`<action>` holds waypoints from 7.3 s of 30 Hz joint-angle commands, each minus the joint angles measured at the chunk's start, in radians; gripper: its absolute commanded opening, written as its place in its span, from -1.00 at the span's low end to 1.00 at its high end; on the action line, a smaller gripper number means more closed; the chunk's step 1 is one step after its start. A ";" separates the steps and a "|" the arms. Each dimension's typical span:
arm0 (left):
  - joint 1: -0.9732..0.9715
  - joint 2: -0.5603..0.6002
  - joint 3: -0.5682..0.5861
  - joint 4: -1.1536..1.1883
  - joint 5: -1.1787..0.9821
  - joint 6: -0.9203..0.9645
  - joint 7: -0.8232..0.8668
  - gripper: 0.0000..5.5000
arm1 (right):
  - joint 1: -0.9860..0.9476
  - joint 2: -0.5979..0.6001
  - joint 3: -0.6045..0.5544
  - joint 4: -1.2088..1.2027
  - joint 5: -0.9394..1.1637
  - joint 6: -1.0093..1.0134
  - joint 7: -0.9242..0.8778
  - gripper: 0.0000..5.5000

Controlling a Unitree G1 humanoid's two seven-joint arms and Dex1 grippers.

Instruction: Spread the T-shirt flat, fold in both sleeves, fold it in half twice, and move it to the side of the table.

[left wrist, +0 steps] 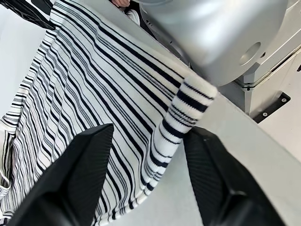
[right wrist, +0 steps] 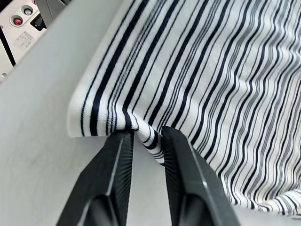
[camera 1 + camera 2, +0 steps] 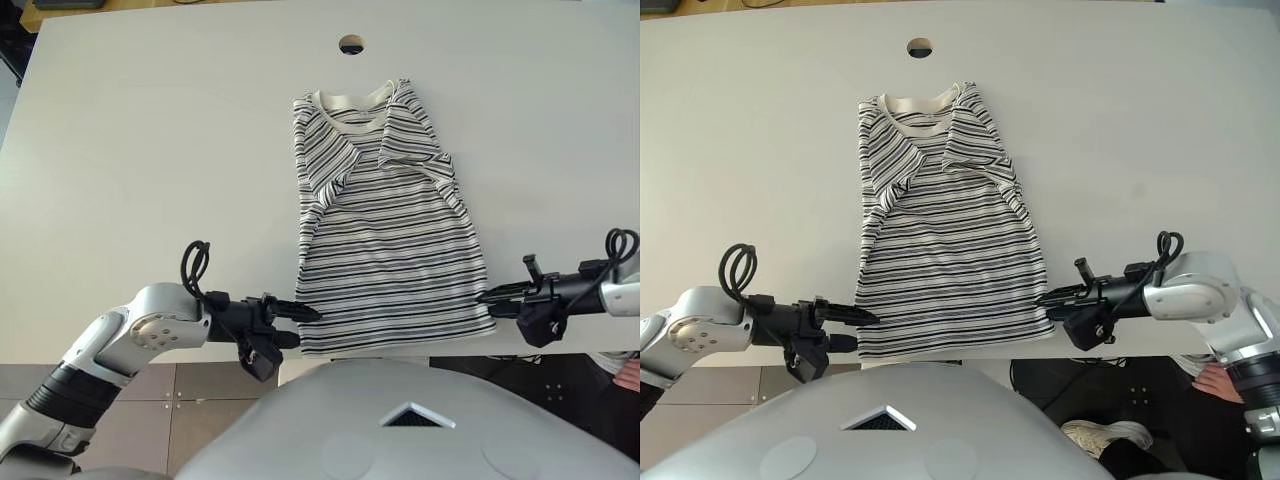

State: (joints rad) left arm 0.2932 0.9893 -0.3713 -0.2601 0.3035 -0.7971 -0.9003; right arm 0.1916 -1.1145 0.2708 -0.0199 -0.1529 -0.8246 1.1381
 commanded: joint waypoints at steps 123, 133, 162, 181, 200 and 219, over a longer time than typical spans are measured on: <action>-0.336 -0.076 -0.225 0.409 -0.124 -0.022 0.104 0.24 | -0.264 0.157 -0.055 0.453 0.065 0.033 0.075 0.29; -0.317 -0.167 -0.202 0.415 -0.130 -0.046 0.118 0.24 | -0.237 0.246 0.065 0.431 0.005 -0.054 -0.032 0.29; -0.337 -0.258 -0.220 0.450 -0.165 -0.058 0.047 -0.95 | -0.287 0.274 0.171 0.331 0.075 -0.021 -0.089 -0.95; -0.211 -0.100 -0.069 -0.098 -0.944 0.713 -0.248 -0.96 | -0.083 0.106 -0.008 -0.204 0.713 0.666 0.203 -0.95; -0.345 -0.363 0.154 0.446 -0.741 0.757 -0.202 -0.69 | -0.324 0.434 -0.046 0.013 0.457 0.834 -0.073 -0.54; -0.645 -0.550 0.461 0.702 -0.765 1.276 0.280 -0.43 | -0.327 0.602 -0.004 -0.069 0.188 0.443 -0.367 -0.43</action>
State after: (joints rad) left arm -0.3434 0.4656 0.0727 0.4705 -0.4645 0.4907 -0.6385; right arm -0.1961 -0.5046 0.1939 -0.0338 0.0812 -0.2619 0.7245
